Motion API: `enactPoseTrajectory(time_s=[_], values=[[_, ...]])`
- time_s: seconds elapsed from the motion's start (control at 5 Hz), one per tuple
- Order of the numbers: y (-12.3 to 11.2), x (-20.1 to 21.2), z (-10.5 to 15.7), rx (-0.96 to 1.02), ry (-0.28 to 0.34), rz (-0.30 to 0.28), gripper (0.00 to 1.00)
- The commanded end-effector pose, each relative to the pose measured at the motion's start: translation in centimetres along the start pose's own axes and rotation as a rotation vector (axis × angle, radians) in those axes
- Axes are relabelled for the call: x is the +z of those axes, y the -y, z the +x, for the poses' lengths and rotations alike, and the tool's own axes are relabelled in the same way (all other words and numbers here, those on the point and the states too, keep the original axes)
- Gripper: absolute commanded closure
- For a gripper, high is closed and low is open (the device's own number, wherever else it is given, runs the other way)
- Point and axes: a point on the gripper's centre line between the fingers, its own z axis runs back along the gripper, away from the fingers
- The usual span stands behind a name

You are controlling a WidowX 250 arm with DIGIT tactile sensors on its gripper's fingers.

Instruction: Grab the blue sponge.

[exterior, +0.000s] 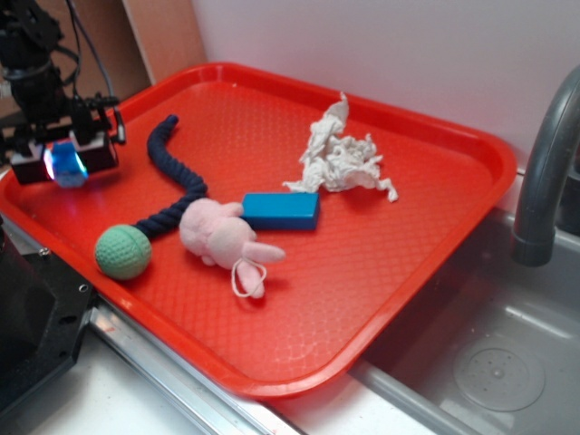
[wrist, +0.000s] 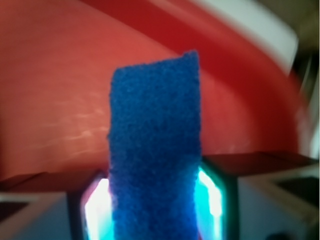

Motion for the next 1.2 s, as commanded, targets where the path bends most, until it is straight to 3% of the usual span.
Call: enactPoseTrajectory(time_s=[0.0,0.2,0.4,0.6,1.0], values=[[6.3,11.0,0.1,-0.454,0.067,-0.09,1.0],[7.6,14.3,-0.7,-0.641,-0.013,-0.109,1.0],[8.8,16.1,-1.5,-0.759,-0.017,-0.1,1.0],[8.5,18.0,-3.1,-0.845,-0.009,-0.131,1.0],[6.5,19.9,-5.1,-0.844,0.037,-0.171,1.0]])
